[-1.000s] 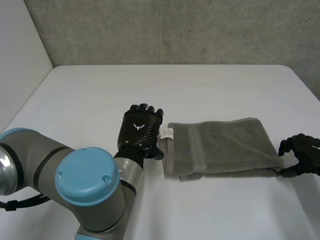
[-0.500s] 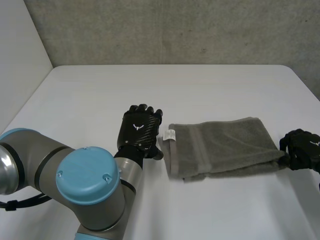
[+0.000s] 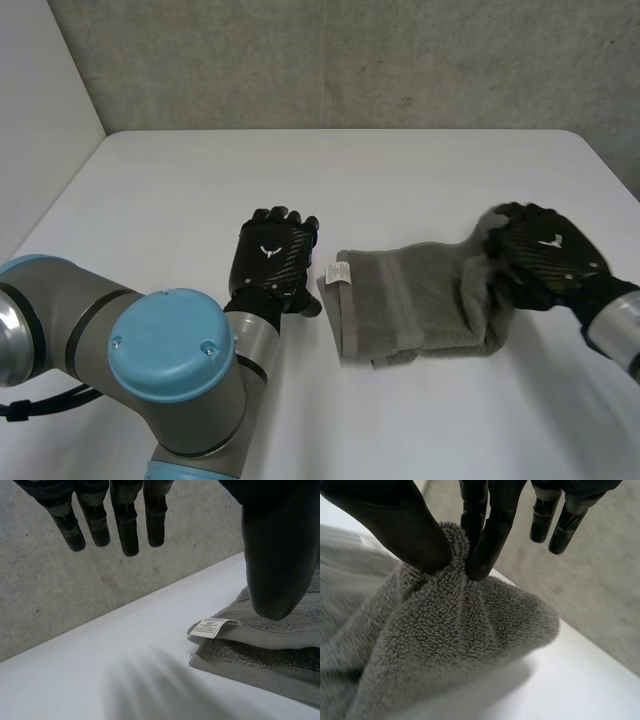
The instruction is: Fold the towel.
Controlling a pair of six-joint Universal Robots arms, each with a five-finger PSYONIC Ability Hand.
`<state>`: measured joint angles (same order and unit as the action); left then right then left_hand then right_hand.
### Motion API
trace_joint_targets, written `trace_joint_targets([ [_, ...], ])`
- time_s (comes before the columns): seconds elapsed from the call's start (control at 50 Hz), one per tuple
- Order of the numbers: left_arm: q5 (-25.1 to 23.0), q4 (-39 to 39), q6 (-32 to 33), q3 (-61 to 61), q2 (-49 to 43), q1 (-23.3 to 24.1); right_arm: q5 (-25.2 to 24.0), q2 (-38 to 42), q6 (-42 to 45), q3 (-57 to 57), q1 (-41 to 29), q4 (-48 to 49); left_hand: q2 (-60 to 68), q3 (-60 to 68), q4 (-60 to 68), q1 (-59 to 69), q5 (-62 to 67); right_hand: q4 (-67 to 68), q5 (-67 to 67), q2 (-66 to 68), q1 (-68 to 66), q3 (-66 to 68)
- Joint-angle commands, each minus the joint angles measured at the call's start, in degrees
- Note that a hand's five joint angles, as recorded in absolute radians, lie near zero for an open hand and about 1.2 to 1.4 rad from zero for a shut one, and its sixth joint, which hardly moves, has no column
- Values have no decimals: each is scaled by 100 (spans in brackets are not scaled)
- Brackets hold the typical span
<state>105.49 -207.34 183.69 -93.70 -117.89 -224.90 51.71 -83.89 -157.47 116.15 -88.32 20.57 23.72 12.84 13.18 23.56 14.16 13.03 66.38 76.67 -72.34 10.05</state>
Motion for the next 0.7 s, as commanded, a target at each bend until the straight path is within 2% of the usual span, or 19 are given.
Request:
trace_joint_targets([
  [0.02, 25, 0, -8, -8, 12, -10, 41, 110, 313, -285, -1097, 17, -38, -284, -318, -23, -83, -303, 362, 333, -766, -5],
  [0.1, 51, -35, -8, -34, 29, -63, 68, 338, 498, -409, -1566, 8, -72, -284, -318, -56, -116, -303, 362, 333, -766, -5],
  [0.14, 60, -53, -8, -34, 29, -89, 225, 618, 621, -601, -2003, -1, -89, -284, -318, -73, -133, -303, 362, 333, -766, -5],
  [0.36, 130, -70, -17, -43, 73, -230, 876, 1445, 683, -1199, -2988, -10, -307, -284, -318, -291, -352, -303, 362, 333, -766, -5],
  [0.7, 482, -210, -26, -52, 266, -555, 1113, 1753, 586, -1604, -3525, 8, -594, -284, -318, -578, -638, -303, 362, 333, -766, -5],
])
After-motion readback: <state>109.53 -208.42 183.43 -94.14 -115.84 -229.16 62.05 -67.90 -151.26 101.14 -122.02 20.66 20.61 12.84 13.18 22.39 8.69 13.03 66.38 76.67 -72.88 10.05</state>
